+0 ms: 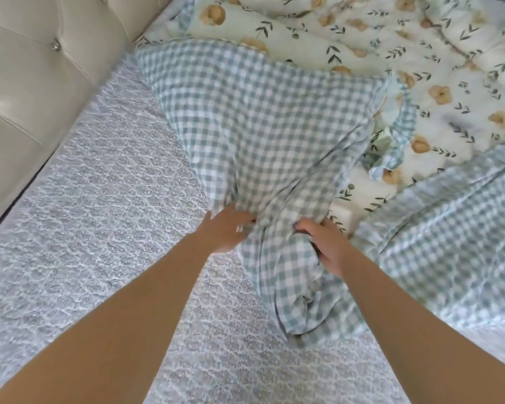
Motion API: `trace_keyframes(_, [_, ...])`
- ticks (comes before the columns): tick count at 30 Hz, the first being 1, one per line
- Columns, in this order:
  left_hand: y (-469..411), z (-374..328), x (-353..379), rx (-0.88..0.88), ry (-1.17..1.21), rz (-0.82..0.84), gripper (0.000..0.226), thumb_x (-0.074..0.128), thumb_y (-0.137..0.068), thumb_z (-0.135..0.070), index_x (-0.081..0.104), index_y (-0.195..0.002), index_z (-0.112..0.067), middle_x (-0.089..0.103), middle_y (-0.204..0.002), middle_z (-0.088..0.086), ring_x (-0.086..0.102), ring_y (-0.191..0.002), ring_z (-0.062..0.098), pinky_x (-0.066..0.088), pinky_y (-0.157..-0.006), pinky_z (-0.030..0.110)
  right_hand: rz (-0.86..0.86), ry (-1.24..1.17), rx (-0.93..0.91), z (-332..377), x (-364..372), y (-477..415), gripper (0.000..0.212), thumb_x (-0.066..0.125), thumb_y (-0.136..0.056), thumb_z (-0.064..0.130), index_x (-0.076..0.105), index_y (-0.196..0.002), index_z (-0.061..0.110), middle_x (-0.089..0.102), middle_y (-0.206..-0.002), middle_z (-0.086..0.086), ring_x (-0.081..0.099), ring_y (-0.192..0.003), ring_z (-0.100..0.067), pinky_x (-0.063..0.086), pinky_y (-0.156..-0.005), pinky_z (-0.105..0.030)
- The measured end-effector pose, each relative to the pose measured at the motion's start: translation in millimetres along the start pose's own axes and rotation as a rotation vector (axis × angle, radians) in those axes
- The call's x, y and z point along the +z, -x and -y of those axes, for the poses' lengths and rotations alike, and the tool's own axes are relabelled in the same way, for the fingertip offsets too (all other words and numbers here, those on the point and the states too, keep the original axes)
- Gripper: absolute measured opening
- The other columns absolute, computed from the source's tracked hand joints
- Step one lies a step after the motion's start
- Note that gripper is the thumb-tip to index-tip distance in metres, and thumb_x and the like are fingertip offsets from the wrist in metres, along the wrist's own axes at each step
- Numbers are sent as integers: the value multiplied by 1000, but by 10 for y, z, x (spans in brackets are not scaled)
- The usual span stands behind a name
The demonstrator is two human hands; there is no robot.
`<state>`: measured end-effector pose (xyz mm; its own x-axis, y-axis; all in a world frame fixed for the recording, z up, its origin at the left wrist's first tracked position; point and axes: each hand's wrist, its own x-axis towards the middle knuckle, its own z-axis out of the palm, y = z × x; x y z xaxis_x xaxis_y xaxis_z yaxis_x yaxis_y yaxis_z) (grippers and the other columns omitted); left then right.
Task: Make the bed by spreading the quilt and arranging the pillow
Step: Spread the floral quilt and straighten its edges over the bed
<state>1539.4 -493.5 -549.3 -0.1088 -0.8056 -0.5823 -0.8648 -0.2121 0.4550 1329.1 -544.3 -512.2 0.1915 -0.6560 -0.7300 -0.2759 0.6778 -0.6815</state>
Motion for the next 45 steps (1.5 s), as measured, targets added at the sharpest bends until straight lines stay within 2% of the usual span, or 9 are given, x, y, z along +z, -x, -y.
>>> trace_keyframes(3, [122, 111, -272, 1, 265, 20, 40, 40, -103, -21, 44, -142, -25, 38, -151, -1, 52, -122, 19, 38, -102, 32, 67, 578, -173, -76, 450, 140, 18, 57, -86, 9, 55, -68, 13, 61, -67, -5, 54, -63, -20, 44, -60, -25])
trace_keyframes(7, [245, 98, -713, -48, 827, -109, 89, 61, -81, -63, 17, -151, -31, 27, -149, -13, 29, -135, 10, 27, -113, 41, 407, 1170, -347, -351, 1288, 500, 33, 49, -88, 13, 34, -58, 15, 36, -56, -1, 40, -58, -15, 28, -90, -32])
trace_keyframes(11, [370, 152, -764, -30, 198, -182, 131, 84, -59, -57, -13, -147, -47, -24, -158, -8, -9, -148, 27, 19, -114, 60, 621, 1421, -327, -772, 1778, 665, 24, 48, -88, 16, 42, -65, 12, 40, -61, -2, 54, -77, -27, 26, -107, -45])
trace_keyframes(15, [480, 707, -347, -147, -188, -89, 127, 84, -68, -13, -8, -147, -49, -37, -153, -3, 33, -138, 38, 55, -85, 45, 658, 1257, -244, -925, 1724, 678, 28, 55, -79, 17, 35, -59, 18, 35, -59, 3, 39, -61, -12, 34, -91, -32])
trace_keyframes(19, [633, 972, -151, -90, 83, -347, 77, 71, -77, -2, 39, -141, -31, 15, -152, 2, 62, -94, 24, 52, -65, 28, 508, 709, -51, -737, 1523, 563, 13, 61, -81, 19, 57, -74, 8, 47, -59, 3, 42, -49, -9, 33, -49, -25])
trace_keyframes(28, [1149, 1585, 127, -561, 685, -639, 23, 56, -78, 9, 65, -80, -13, 65, -89, 5, 59, -75, 25, 49, -62, 29, -34, -176, 135, -92, 945, 1, 82, 72, -85, 24, 20, -148, 28, 51, -125, -12, 56, -113, -32, 51, -97, -47])
trace_keyframes(33, [1456, 1776, 209, -515, 884, -420, 34, 66, -71, 17, 59, -83, -14, 61, -85, 0, 59, -78, 22, 47, -68, 32, 148, 50, 88, 95, 1391, -22, 87, 77, -80, 28, 22, -148, 34, 39, -139, 7, 46, -125, -21, 52, -93, -40])
trace_keyframes(39, [1660, 1856, -233, -433, 1288, -427, 20, 65, -91, -23, 60, -110, -21, 61, -122, 7, 61, -109, 26, 52, -92, 43, 176, 309, -64, 80, 2135, 173, 19, 70, -80, 9, 65, -97, 15, 72, -98, -9, 66, -85, -21, 52, -61, -23])
trace_keyframes(45, [2146, 2216, -596, -363, 1609, -242, 65, 35, -89, -67, 67, -113, -16, 72, -107, 15, 71, -95, 29, 58, -78, 39, 809, 805, -119, -109, 3126, 665, 50, 71, -76, -1, 60, -120, 20, 63, -102, 7, 61, -84, -8, 54, -71, -15])
